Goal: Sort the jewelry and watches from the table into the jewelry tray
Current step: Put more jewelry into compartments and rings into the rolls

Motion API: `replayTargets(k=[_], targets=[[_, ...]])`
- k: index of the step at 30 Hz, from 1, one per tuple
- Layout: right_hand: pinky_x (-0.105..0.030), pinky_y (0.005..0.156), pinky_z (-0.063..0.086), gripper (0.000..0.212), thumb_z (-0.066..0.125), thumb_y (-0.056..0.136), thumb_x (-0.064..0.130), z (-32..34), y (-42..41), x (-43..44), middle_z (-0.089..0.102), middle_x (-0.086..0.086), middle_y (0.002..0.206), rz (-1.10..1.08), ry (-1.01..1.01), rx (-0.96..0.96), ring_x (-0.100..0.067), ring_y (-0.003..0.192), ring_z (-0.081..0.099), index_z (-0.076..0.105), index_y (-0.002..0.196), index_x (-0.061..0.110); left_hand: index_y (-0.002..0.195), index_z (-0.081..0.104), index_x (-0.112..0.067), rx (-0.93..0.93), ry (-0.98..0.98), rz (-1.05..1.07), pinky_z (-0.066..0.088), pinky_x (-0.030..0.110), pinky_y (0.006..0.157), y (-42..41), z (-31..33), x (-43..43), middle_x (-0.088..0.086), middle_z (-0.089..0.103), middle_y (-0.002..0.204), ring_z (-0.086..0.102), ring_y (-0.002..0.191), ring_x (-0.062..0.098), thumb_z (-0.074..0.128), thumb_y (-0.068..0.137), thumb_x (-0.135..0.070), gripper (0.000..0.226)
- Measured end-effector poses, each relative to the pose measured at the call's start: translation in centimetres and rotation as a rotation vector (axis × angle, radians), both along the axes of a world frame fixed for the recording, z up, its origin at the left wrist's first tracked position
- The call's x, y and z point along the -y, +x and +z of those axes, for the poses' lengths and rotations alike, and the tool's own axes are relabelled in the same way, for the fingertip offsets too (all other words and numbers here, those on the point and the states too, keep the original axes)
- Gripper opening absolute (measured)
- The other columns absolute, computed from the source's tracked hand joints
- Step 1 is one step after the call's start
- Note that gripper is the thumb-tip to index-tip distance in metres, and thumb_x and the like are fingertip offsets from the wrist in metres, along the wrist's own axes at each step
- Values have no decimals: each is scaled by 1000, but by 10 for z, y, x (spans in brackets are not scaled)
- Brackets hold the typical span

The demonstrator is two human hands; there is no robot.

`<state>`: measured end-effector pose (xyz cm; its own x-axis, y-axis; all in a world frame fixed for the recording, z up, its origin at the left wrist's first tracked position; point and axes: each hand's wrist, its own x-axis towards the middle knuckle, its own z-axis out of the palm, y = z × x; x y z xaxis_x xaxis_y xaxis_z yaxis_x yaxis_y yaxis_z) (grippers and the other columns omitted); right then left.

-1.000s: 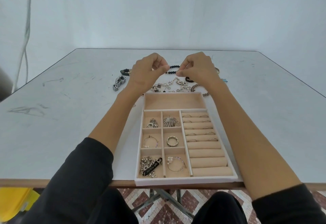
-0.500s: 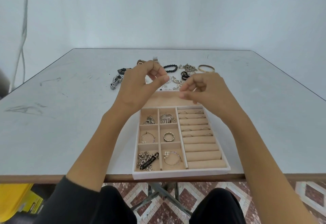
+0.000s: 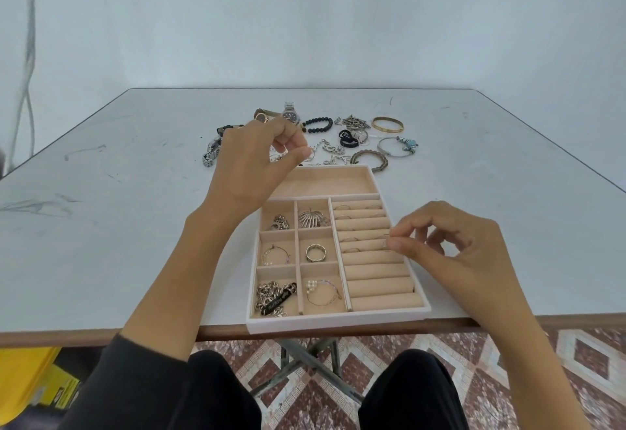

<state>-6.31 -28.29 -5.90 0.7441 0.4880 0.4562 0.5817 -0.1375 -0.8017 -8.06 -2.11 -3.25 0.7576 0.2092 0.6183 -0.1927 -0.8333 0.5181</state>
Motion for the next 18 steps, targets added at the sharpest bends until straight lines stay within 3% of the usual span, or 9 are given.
replayTargets(k=[4, 7, 11, 14, 18], targets=[[-19, 56, 41, 12, 75, 68, 34, -4, 2, 0, 64, 7, 78, 24, -23, 44, -14, 71, 53, 70, 68, 23, 82, 64, -29, -9, -4, 11, 41, 22, 78, -1, 1, -1, -20, 61, 76, 57, 81, 2, 69, 84, -31, 6], [-17, 56, 40, 8, 77, 66, 23, -5, 3, 0, 61, 7, 79, 36, -39, 20, -13, 72, 51, 69, 65, 24, 82, 64, -29, -14, 0, 15, 40, 22, 77, -1, 1, -1, -21, 61, 75, 57, 80, 3, 69, 84, -32, 6], [-23, 56, 40, 9, 74, 64, 13, -5, 3, 2, 58, 5, 80, 78, -50, -16, -16, 74, 50, 68, 63, 19, 83, 64, -28, -19, 8, 18, 38, 20, 74, -1, 0, -1, -21, 61, 75, 58, 81, 4, 69, 84, -32, 6], [-30, 58, 41, 7, 73, 61, 17, -5, 3, 2, 56, 3, 81, 101, -49, -49, -17, 74, 50, 66, 62, 17, 84, 65, -27, -27, 20, 20, 36, 20, 73, 0, -1, -3, -19, 62, 76, 58, 82, 4, 69, 84, -33, 7], [-40, 61, 44, 3, 64, 71, 16, -7, 3, 1, 55, 2, 84, 113, -88, -23, -22, 78, 52, 62, 70, 14, 84, 65, -28, -24, 29, 9, 43, 27, 80, 0, -2, -4, -19, 63, 77, 58, 81, 6, 67, 83, -35, 8]])
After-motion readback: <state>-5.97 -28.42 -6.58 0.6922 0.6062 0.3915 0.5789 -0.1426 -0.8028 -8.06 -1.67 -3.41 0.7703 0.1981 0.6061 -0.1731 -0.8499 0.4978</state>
